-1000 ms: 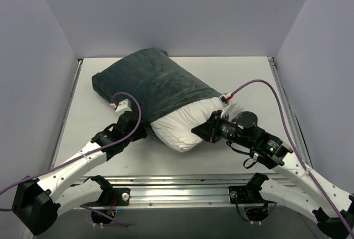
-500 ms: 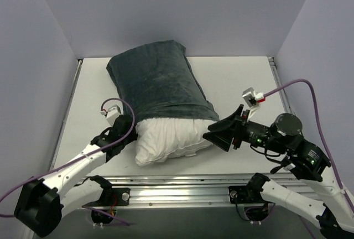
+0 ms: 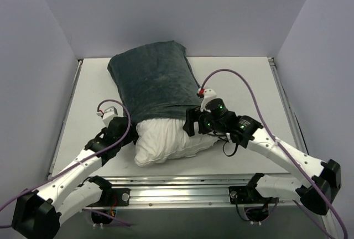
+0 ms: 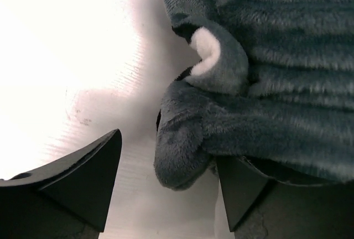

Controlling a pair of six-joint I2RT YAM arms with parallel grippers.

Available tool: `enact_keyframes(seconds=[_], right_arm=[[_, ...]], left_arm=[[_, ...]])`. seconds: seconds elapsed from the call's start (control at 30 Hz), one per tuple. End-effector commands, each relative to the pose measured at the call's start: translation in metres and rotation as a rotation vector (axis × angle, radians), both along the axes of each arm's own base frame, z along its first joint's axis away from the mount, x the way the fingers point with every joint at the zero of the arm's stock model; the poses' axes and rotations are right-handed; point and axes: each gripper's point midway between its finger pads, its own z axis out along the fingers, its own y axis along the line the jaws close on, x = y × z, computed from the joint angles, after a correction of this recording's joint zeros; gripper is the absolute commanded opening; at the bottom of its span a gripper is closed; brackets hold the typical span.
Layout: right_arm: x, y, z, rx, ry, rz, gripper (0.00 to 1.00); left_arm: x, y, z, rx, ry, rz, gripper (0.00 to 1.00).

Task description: Remove the pillowcase from the pillow

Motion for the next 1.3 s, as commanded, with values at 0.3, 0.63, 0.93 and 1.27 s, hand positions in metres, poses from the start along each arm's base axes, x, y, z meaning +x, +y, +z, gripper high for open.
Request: enact_keyframes(seconds=[0.3, 0.63, 0.93, 1.27], right_arm=[[-0.086, 0.094, -0.064, 0.207, 0.172, 0.36, 0.74], [-0.043, 0.094, -0.081, 0.053, 0.07, 0.232, 0.74], [0.027, 0.104, -0.055, 0.042, -0.02, 0.152, 0.74], [0.049, 0.097, -0.003, 0.007, -0.095, 0.061, 0.84]], left_arm=[[0.124, -0.093, 0.036, -0.116, -0.14, -0.246, 0.77], [0.158, -0.061, 0.125, -0.06, -0.284, -0.129, 0.85], [0.091, 0.02, 0.173, -0.012, -0.309, 0.066, 0.95], [-0.011, -0.069, 0.128, -0.393, -0.106, -0.371, 0.94]])
